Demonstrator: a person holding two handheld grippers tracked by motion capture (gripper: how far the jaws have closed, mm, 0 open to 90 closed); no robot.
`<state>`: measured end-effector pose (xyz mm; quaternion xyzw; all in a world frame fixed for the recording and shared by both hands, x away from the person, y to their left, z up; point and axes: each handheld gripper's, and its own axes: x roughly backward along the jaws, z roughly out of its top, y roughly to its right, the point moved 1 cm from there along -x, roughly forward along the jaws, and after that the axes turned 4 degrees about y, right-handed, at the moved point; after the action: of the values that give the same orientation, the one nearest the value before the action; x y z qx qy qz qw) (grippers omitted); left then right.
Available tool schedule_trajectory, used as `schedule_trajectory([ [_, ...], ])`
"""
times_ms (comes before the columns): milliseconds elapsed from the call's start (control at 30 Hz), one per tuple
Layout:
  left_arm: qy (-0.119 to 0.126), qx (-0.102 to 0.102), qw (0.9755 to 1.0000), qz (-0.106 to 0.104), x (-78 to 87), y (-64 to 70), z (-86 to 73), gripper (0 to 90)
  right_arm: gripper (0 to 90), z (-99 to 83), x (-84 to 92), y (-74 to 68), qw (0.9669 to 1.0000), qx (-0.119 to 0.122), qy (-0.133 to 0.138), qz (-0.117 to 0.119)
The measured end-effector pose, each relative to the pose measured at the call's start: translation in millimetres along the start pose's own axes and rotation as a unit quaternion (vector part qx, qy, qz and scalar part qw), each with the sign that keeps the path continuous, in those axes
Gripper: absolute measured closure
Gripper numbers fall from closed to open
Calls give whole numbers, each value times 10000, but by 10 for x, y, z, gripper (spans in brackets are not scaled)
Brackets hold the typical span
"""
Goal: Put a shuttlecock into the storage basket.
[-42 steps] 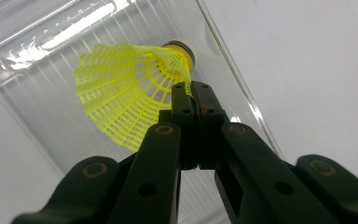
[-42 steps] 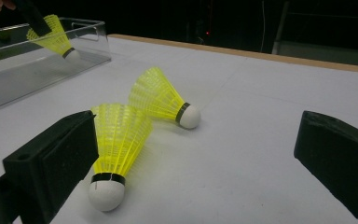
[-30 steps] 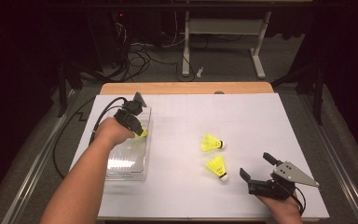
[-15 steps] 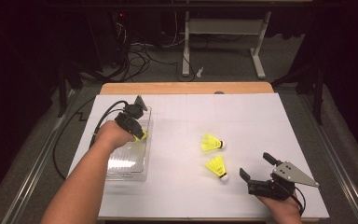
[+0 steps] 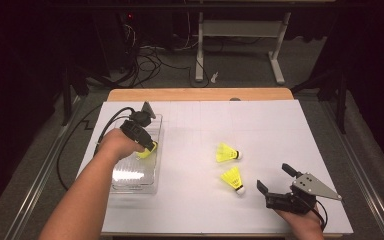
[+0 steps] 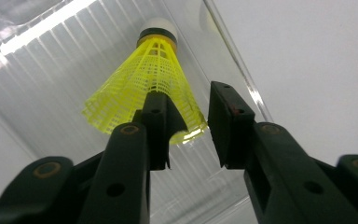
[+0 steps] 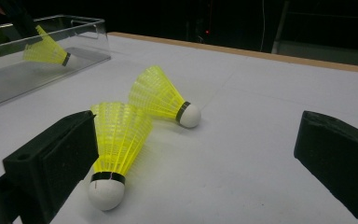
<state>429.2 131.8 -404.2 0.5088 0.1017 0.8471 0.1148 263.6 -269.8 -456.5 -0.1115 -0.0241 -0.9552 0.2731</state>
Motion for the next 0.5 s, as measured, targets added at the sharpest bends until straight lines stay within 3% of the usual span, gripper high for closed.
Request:
schedule_trajectory([
  [100, -17, 30, 10000, 49, 16, -8, -1, 602, 2, 0, -1, -2, 10000, 3, -6, 1],
  [500, -162, -103, 9998, -6, 142, 6, -54, 499, 2, 0, -3, 3, 10000, -2, 2, -3],
])
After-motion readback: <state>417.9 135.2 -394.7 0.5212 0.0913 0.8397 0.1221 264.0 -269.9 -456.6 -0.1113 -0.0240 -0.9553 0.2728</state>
